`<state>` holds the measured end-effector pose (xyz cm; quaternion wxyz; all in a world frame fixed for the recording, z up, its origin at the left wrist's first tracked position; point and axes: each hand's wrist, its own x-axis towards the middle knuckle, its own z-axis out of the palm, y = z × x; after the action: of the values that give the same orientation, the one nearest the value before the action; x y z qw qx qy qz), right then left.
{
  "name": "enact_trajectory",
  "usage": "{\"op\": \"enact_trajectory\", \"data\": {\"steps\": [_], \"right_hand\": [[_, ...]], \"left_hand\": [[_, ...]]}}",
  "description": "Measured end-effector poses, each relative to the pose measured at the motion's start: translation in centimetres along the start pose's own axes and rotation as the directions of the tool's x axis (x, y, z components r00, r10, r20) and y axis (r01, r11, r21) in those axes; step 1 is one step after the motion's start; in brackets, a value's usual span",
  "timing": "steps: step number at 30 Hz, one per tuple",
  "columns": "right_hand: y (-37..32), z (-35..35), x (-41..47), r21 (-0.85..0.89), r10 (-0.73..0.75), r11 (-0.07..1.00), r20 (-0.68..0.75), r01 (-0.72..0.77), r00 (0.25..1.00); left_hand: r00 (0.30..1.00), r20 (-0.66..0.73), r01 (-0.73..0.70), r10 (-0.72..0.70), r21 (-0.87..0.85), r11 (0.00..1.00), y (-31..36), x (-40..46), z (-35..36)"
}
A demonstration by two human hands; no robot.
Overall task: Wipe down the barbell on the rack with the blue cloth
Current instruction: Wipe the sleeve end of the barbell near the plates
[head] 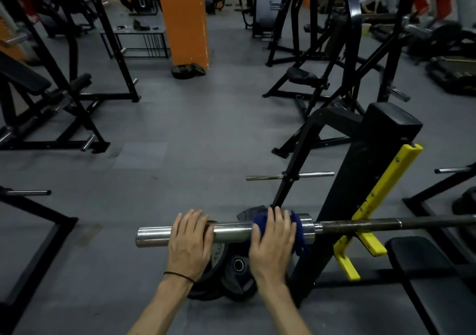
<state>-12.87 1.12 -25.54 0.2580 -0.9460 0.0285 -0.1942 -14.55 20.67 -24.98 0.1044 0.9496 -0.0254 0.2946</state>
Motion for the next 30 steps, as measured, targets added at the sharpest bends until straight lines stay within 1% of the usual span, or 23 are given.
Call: {"op": "enact_trajectory", "data": {"steps": [1, 2, 4, 5, 6, 8, 9, 10, 11, 13, 14, 15, 17, 18, 19, 20, 22, 24, 25, 27, 28, 29, 30], "right_hand": [[-1.9, 0.7, -0.4, 0.019, -0.033, 0.999, 0.043, 0.032, 0.999], [-2.9, 1.4, -1.0, 0.022, -0.165, 0.986, 0.105, 0.163, 0.981], [-1.8, 1.3, -0.7, -0.019, -0.424, 0.902, 0.164, 0.432, 0.891], [-0.1, 0.8, 0.1, -0.031, -0.446, 0.89, 0.142, 0.454, 0.884], [1.5, 0.1, 0.7, -0.026, -0.393, 0.917, 0.09, 0.397, 0.915], [1.9, -0.7, 0.4, 0.007, -0.126, 0.992, 0.025, 0.126, 0.992], [0.4, -0.3, 0.0, 0.022, -0.046, 0.999, 0.033, 0.045, 0.998], [-1.5, 0.2, -0.4, 0.022, -0.053, 0.998, 0.066, 0.051, 0.996], [-2.7, 0.7, -1.0, 0.022, -0.154, 0.988, 0.131, 0.152, 0.979], [-2.0, 0.7, -0.6, -0.015, -0.421, 0.901, 0.209, 0.434, 0.882], [-0.5, 0.2, 0.1, -0.039, -0.47, 0.872, 0.214, 0.488, 0.857], [1.2, -0.3, 0.7, -0.062, -0.453, 0.882, 0.169, 0.468, 0.875], [2.1, -1.0, 0.4, -0.04, -0.184, 0.982, 0.066, 0.186, 0.981], [0.6, -0.7, 0.1, -0.003, -0.066, 0.998, 0.044, 0.066, 0.997], [-1.5, -0.1, -0.3, 0.016, -0.032, 0.999, 0.048, 0.031, 0.998], [-3.2, 0.5, -0.8, 0.028, -0.099, 0.995, 0.089, 0.097, 0.991], [-3.1, 1.1, -1.0, 0.001, -0.404, 0.912, 0.177, 0.41, 0.898], [0.3, 0.0, 0.7, -0.056, -0.497, 0.856, 0.184, 0.514, 0.848], [1.8, -0.6, 1.3, -0.078, -0.446, 0.886, 0.136, 0.458, 0.885], [2.2, -1.0, 0.7, -0.055, -0.181, 0.981, 0.045, 0.183, 0.982], [0.5, -0.5, 0.2, -0.017, -0.101, 0.995, 0.043, 0.102, 0.994], [-1.4, 0.0, -0.5, 0.009, -0.119, 0.993, 0.058, 0.119, 0.991], [-2.6, 0.7, -1.3, 0.027, -0.243, 0.97, 0.106, 0.242, 0.964]], "left_hand": [[1.0, 0.003, -0.014, 0.014, 0.016, 1.0, -0.1, -0.2, 0.1], [1.0, 0.007, -0.028, 0.027, 0.041, 0.999, -0.3, -0.3, 0.3], [0.999, 0.029, -0.041, 0.039, 0.071, 0.997, -0.8, -0.1, 0.6], [0.998, 0.055, -0.03, 0.026, 0.079, 0.996, -0.8, 0.6, 0.6], [0.995, 0.099, 0.006, -0.016, 0.096, 0.995, -0.8, 1.4, 0.4], [0.953, 0.279, 0.076, -0.116, 0.153, 0.985, -0.3, 3.5, -0.3], [0.894, 0.408, 0.11, -0.183, 0.195, 0.975, 0.2, 4.5, -0.9], [0.82, 0.512, 0.148, -0.254, 0.239, 0.96, 0.5, 5.6, -1.3], [0.794, 0.535, 0.164, -0.29, 0.271, 0.948, 0.4, 6.3, -1.0], [0.731, 0.614, 0.17, -0.299, 0.261, 0.95, 0.1, 7.3, -0.8], [0.736, 0.615, 0.178, -0.283, 0.227, 0.957, 0.0, 7.4, -0.9], [0.788, 0.564, 0.169, -0.245, 0.185, 0.968, -0.3, 6.9, -0.9], [0.92, 0.358, 0.151, -0.161, 0.055, 0.987, -0.4, 5.1, -0.7], [0.948, 0.287, 0.148, -0.139, -0.01, 0.989, -0.5, 4.3, -0.4], [0.964, 0.234, 0.145, -0.127, -0.06, 0.988, -0.5, 3.7, 0.0], [0.967, 0.217, 0.157, -0.133, -0.096, 0.983, -0.3, 3.2, 0.1], [0.968, 0.204, 0.178, -0.145, -0.149, 0.973, 0.4, 2.4, 0.2], [0.976, 0.18, 0.154, -0.119, -0.193, 0.969, 1.1, 2.2, -0.3], [0.979, 0.173, 0.145, -0.11, -0.202, 0.969, 1.4, 2.1, -0.6], [0.979, 0.155, 0.162, -0.131, -0.208, 0.965, 2.0, 2.0, -1.0], [0.978, 0.147, 0.18, -0.151, -0.205, 0.962, 2.2, 2.0, -1.1], [0.975, 0.142, 0.197, -0.17, -0.198, 0.96, 2.4, 2.0, -1.1], [0.973, 0.143, 0.209, -0.183, -0.19, 0.959, 2.7, 1.8, -1.1]]}}
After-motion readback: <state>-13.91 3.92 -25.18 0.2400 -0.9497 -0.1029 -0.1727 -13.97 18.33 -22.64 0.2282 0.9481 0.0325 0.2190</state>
